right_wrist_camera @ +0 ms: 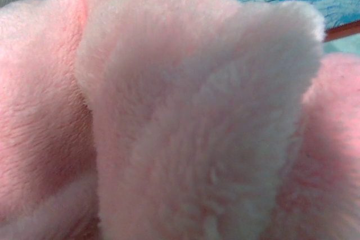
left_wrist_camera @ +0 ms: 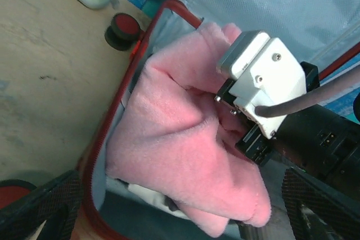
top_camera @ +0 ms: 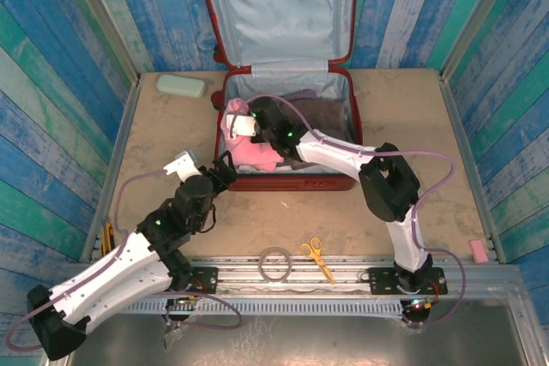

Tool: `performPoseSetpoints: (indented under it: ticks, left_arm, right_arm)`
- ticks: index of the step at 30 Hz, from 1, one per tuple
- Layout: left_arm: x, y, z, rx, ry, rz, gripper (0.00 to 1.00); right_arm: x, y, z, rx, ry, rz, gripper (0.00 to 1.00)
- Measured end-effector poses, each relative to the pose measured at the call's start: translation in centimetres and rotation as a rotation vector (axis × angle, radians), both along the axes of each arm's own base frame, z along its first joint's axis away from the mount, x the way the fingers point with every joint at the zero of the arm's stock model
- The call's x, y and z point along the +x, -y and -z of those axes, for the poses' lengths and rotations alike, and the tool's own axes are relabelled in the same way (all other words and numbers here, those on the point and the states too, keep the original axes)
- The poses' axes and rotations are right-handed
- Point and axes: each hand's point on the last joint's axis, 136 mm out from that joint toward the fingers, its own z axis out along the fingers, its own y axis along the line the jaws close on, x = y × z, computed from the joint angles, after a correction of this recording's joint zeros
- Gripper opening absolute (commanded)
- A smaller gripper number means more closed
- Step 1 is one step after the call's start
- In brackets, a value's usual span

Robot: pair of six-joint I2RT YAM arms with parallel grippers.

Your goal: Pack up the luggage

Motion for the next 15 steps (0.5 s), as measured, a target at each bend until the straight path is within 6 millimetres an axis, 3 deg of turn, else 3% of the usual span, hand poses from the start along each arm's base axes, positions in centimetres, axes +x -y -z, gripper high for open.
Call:
performPoseSetpoints:
  ticks: [2, 3, 8, 15]
  left_arm:
    - [0.0, -0.4, -0.1, 0.033, 0.004, -0.014, 0.98]
    - [0.1, -0.5, -0.2, 0.047, 0.006, -0.019, 0.99]
    - [0.6, -0.8, -1.6, 0.129, 0.013, -0.033, 0.98]
    - [3.0, -2.7, -3.8, 0.171, 0.000, -0.076, 0.99]
  right_arm:
    - [0.9, -0.4, 0.1, 0.001, 0.015, -0.001, 0.57]
    - [1.4, -0.5, 0.2, 0.000, 0.021, 0.004, 0.63]
    - [4.6, -0.3, -0.1, 0.007, 0.024, 0.089, 0.81]
    - [6.0, 1.3, -2.8, 0.064, -0.045, 0.198, 0.84]
